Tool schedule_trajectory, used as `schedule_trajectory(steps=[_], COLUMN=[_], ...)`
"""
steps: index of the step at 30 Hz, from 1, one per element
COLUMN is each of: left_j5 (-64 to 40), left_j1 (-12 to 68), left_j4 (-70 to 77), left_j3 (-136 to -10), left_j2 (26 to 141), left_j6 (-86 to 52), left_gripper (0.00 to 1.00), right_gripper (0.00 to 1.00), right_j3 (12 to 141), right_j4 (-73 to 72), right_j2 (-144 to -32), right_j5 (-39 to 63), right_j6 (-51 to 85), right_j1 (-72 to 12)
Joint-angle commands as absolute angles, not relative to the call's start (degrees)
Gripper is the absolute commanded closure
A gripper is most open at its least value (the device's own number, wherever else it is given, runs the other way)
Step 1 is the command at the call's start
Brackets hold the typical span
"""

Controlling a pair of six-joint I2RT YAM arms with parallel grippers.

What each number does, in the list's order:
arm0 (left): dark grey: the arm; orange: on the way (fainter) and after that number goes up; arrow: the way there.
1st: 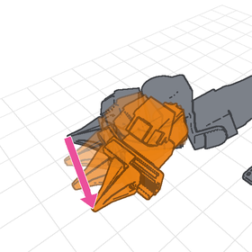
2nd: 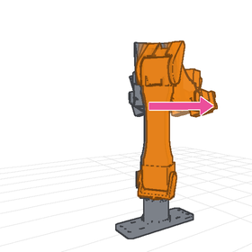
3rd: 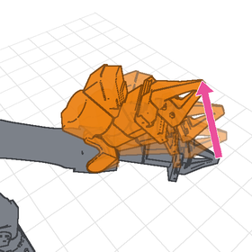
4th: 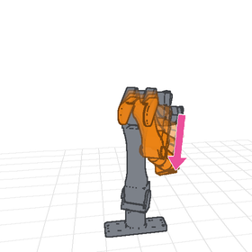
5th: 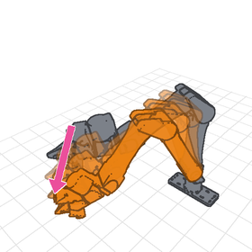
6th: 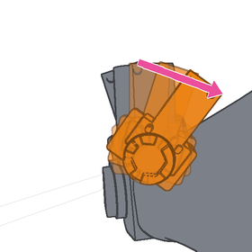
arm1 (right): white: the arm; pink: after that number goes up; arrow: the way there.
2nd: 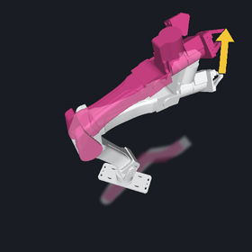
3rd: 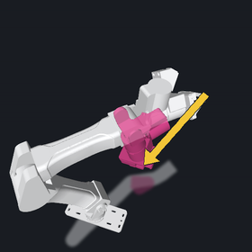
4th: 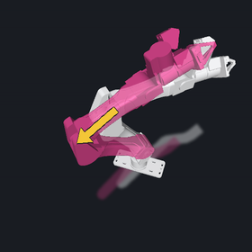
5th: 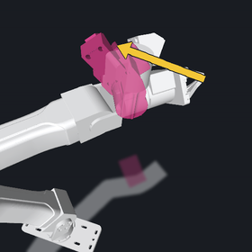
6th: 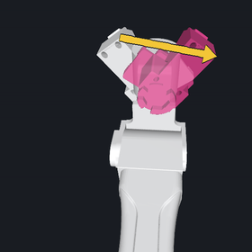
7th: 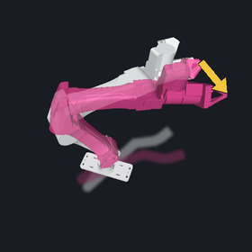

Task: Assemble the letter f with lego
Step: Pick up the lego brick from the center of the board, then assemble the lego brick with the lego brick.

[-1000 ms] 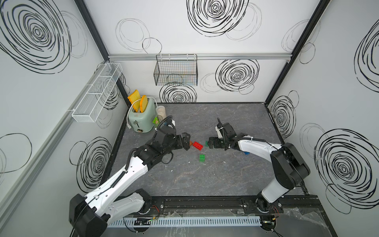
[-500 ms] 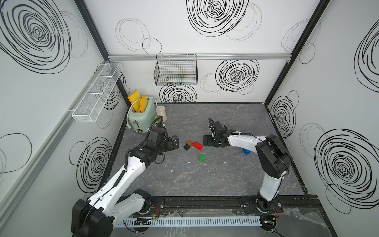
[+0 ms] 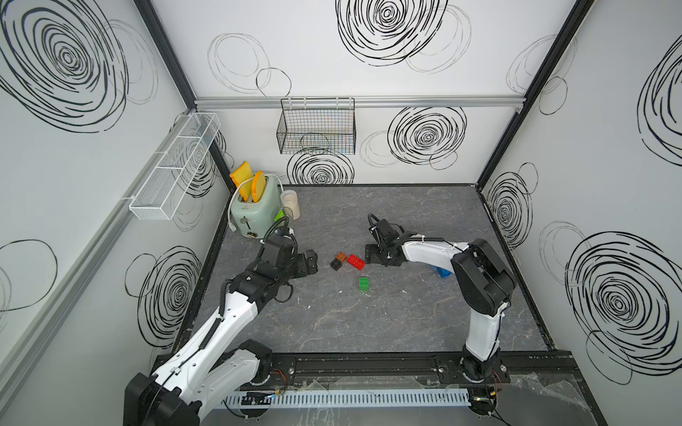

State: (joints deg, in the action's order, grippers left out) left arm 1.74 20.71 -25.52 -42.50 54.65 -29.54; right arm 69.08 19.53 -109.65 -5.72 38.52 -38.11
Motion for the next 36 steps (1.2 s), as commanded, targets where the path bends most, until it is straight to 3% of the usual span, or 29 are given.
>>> schedule_trajectory(steps=[1, 17, 25, 28, 32, 36], left_j5=[1.72, 0.39, -9.58, -18.07, -37.66, -44.27], left_j1=[20.23, 19.73, 19.7, 17.18, 8.34, 2.86], left_j4=[-23.13, -22.73, -19.22, -18.46, -12.31, -8.01], left_j3=[-41.66, -41.09, -39.99, -39.19, -33.42, -28.54], left_j2=[53.74, 52.99, 52.83, 53.0, 53.62, 54.31], left_j6=[-28.74, -28.75, -29.59, -32.02, -38.75, -42.11], left_gripper=[0.02, 0.02, 0.02, 0.02, 0.02, 0.02], right_gripper=[0.2, 0.46, 0.49, 0.48, 0.49, 0.47], right_j3=[70.31, 72.32, 72.29, 72.26, 72.08, 71.98], right_j4=[21.7, 25.26, 29.42, 31.36, 32.65, 33.11], right_j2=[-111.22, -109.82, -102.91, -100.34, -97.43, -96.77], right_j5=[-7.27, -12.5, -13.1, -14.55, -13.9, -12.27], right_j6=[39.9, 38.04, 37.61, 38.31, 39.05, 40.7], right_j1=[-38.5, -41.45, -44.94, -46.29, -48.25, -50.88])
